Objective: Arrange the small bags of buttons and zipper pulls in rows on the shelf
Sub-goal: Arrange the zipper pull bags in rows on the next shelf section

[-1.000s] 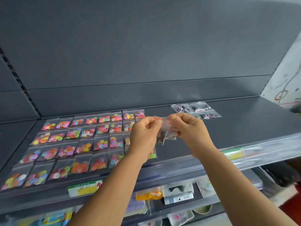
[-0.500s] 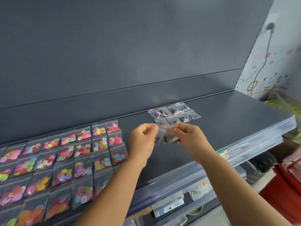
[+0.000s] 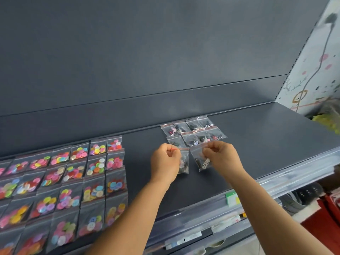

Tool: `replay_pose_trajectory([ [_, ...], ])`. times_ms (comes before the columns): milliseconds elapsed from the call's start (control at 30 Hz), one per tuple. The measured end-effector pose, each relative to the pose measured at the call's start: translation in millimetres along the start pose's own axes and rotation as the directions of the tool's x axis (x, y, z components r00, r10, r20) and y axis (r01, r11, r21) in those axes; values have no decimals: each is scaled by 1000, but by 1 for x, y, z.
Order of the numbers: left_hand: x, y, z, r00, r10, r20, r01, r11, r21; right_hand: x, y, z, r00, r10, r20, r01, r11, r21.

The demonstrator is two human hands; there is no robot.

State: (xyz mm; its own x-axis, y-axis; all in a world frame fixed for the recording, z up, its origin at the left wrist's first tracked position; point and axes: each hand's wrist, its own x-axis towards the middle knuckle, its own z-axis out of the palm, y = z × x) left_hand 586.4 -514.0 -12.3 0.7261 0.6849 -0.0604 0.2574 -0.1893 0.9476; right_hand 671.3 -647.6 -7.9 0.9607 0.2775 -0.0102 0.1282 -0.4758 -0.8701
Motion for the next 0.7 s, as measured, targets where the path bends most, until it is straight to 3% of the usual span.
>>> replay_pose_trajectory([
  [167,4,0,16,991,89,-98,-60,963,263,20,6,-2,994,-78,82,94,972,-217],
  [333,-2,-8,12,950,299,-90,-188,779,599,26,12,-7,944,-271,187,324,860,-394],
  [500,-12,-20,7,915,360,182,-388,664,639,24,14,-14,845,-376,379,510,778,-366],
  [600,-13,-23,8,912,351,213,-401,652,643,24,15,-16,782,-367,503,580,725,-372],
  [700,-14,-24,16,898,376,226,-429,641,636,23,18,-19,772,-383,508,599,706,-378],
])
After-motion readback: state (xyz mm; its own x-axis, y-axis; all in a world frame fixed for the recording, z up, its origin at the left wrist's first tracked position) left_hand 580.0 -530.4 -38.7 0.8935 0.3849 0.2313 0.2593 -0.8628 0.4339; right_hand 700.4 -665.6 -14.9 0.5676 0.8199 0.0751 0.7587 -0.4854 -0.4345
